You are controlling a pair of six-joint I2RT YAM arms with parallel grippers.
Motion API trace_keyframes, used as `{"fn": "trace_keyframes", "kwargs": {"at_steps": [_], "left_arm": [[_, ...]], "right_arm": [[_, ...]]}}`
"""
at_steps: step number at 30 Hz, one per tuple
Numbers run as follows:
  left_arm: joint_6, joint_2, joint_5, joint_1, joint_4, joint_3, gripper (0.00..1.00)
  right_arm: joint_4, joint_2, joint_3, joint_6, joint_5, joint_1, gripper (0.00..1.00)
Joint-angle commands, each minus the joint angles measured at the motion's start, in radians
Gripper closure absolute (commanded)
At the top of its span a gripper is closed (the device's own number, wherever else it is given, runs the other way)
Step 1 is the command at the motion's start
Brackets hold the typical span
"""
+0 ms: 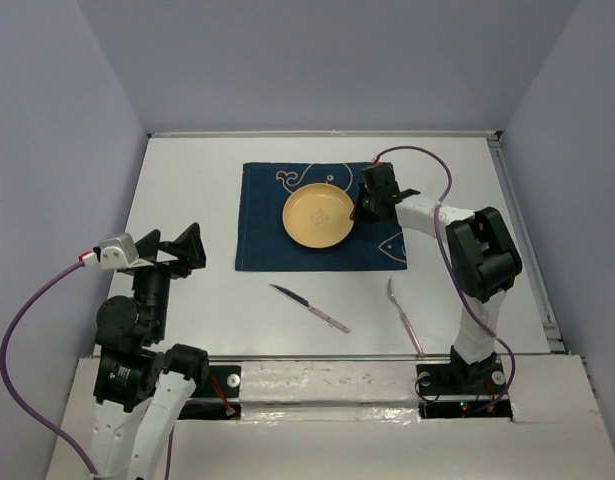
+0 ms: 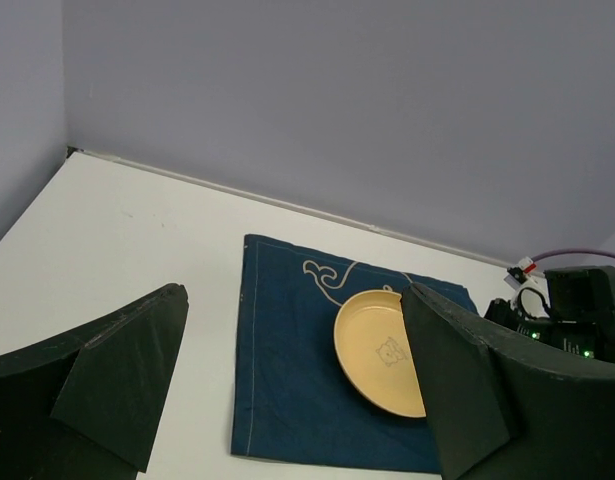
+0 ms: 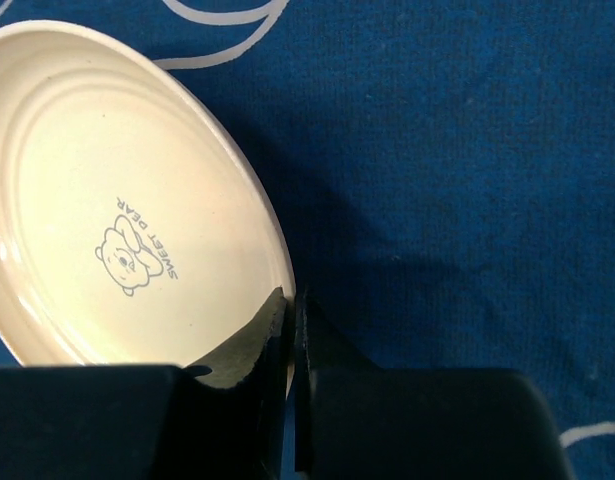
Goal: Set the dinner table for one person
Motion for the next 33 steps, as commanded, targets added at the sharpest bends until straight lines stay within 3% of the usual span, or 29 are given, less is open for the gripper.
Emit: {"fn": "trace_keyframes", "kwargs": {"at_steps": [1,3,7,8,11,16,20,25,28,33], "left_arm": [[0.01,-0.001,0.013,-0.003,0.048,-0.005,0.01],[0.011,-0.004,0.015,-0.007,0.048,-0.003,0.01],[0.01,-0.008,0.015,-0.017,0.048,-0.003,0.01],[0.011,-0.011,0.013,-0.023,0.05,-0.003,0.01],[0.013,-0.016,0.012,-0.041,0.048,-0.005,0.01],[0.013,-0.004,0.033,-0.122,0.045,-0.005,0.01],[0.018,0.016,0.044,-0.217,0.04,-0.003,0.01],[0.022,0.01,0.013,-0.279,0.042,0.0,0.01],[0.028,0.001,-0.01,-0.331,0.037,0.001,0.01],[0.036,-0.004,-0.027,-0.395,0.028,0.003,0.01]], "right_arm": [[0.03,0.015,0.057,-0.017,-0.047,0.001,0.81],[0.029,0.009,0.059,-0.023,-0.053,0.001,0.72],[0.014,-0.016,0.069,-0.04,-0.055,0.001,0.64],[0.004,-0.024,0.074,-0.043,-0.036,0.001,0.53],[-0.022,-0.083,0.057,-0.061,-0.013,0.001,0.36],[-0.081,-0.301,-0.05,-0.113,0.163,-0.031,0.36],[-0.187,-0.592,-0.185,-0.109,0.321,-0.14,0.44],[-0.279,-0.792,-0.334,-0.097,0.416,-0.318,0.42],[-0.287,-0.788,-0.362,-0.138,0.425,-0.389,0.41],[-0.29,-0.639,-0.297,-0.193,0.384,-0.441,0.43]]}}
